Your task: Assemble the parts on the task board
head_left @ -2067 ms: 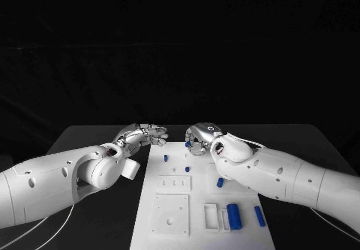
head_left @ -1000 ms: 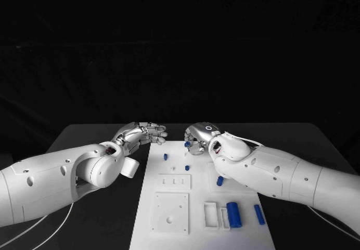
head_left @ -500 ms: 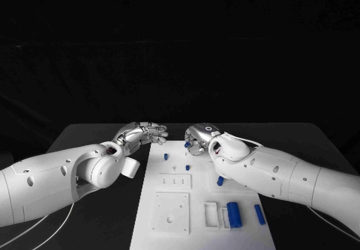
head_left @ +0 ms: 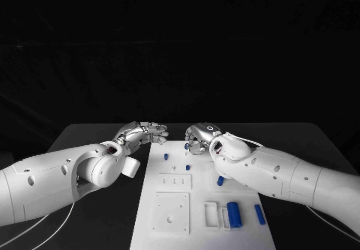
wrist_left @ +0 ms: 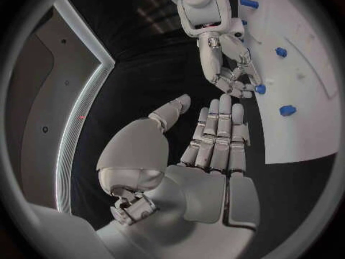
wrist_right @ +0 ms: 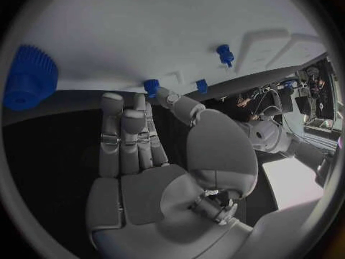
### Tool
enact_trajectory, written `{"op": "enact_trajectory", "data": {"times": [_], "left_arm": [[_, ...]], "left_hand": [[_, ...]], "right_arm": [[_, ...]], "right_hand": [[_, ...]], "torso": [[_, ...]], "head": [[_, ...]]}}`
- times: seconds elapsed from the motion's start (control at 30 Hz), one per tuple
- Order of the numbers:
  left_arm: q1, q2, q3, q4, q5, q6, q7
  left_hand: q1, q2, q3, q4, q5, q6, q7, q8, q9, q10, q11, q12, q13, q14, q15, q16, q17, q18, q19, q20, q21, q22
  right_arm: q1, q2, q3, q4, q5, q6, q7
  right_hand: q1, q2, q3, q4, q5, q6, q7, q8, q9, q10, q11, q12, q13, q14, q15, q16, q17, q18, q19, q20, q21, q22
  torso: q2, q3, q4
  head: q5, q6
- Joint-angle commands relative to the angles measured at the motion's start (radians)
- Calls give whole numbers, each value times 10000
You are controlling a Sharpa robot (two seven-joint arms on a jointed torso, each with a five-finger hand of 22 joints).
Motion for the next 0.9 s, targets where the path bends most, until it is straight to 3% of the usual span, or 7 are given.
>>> {"op": "enact_trajectory", "data": {"times": [0.03, 0.47, 0.63, 0.77, 0.83, 0.87, 0.9], "left_arm": [[28, 17, 6, -18, 38, 71, 83], [28, -14, 6, -171, 75, 368, 185], [28, -23, 5, -213, 78, 534, 243], [27, -60, 4, -262, 77, 532, 229], [27, -74, 4, -291, 77, 528, 238], [27, -83, 3, -304, 77, 526, 241], [27, -93, 3, -311, 77, 519, 242]], "left_hand": [[98, 6, -29, -53, 50, 44, 193, -53, 12, 33, -2, -66, 7, 19, 67, -42, 13, -35, -71, -9, 21, -14], [119, -36, -36, -56, 39, -13, 216, -110, 20, -32, 30, -126, -5, -11, 82, -85, 18, -43, -108, 4, 12, -25], [122, -32, -36, -54, 38, -11, 216, -112, 23, -29, 31, -126, -4, -11, 83, -88, 20, -45, -113, 6, 11, -26], [128, -5, -39, -47, 24, 32, 205, -102, 48, 46, 3, -96, 19, -5, 86, -98, 31, -50, -130, 12, 12, -29], [129, 3, -42, -45, 21, 49, 199, -98, 57, 78, -10, -84, 28, 7, 83, -97, 38, -50, -130, 11, 16, -29], [129, 3, -42, -46, 20, 52, 198, -98, 60, 84, -12, -82, 30, 9, 83, -97, 40, -49, -130, 10, 17, -29], [130, 4, -43, -46, 20, 55, 197, -98, 61, 89, -14, -81, 31, 11, 82, -97, 41, -49, -129, 10, 19, -29]], "right_arm": [[5, -18, 4, 15, 466, -450, 259], [13, -744, 18, 731, 1080, -625, 506], [143, -1437, 294, 1420, 2078, -696, 749], [260, -2103, 521, 1883, 3005, -412, 930], [335, -2317, 541, 1901, 3431, -102, 959], [361, -2435, 544, 1902, 3569, 17, 981], [387, -2559, 544, 1903, 3605, 154, 976]], "right_hand": [[-69, -98, -493, -40, -39, -206, 82, -79, -52, -200, 60, -5, -87, 31, 94, 76, -18, 388, -47, 19, 19, 179], [-91, -226, -1522, -195, 576, -392, 152, -161, -133, -251, 77, 34, -262, -12, 117, 203, -59, 388, -50, 11, 7, 156], [104, -125, -1696, -358, 775, -287, 98, -98, -124, 85, -23, 173, -207, -17, 23, 260, -71, 388, -38, -17, 11, 155], [384, -38, -1708, -555, 725, 4, -181, 65, -36, 1359, -368, 1000, 457, -15, -310, 365, -26, 388, -3, -82, 58, 181], [396, -143, -1957, -664, 768, 219, -500, 205, 106, 2604, -778, 2900, 2194, -25, -632, 440, 36, 386, 80, -102, 84, 170], [427, -65, -2047, -684, 880, 176, -459, 185, 180, 1919, -803, 4262, 3633, -12, -757, 552, 129, 384, 146, -140, 104, 170], [443, -58, -2146, -772, 1160, 118, -528, 147, 241, 1299, -833, 5762, 5148, -2, -636, 761, 312, 388, 202, -204, 193, 222]], "torso": [[-5, -3, 4], [-45, 32, -44], [-73, 43, -93], [-118, 54, -160], [-140, 63, -191], [-155, 67, -217], [-166, 68, -233]], "head": [[-6, 12], [-28, 128], [-134, 268], [-156, 349], [-178, 366], [-182, 369], [-188, 375]]}}
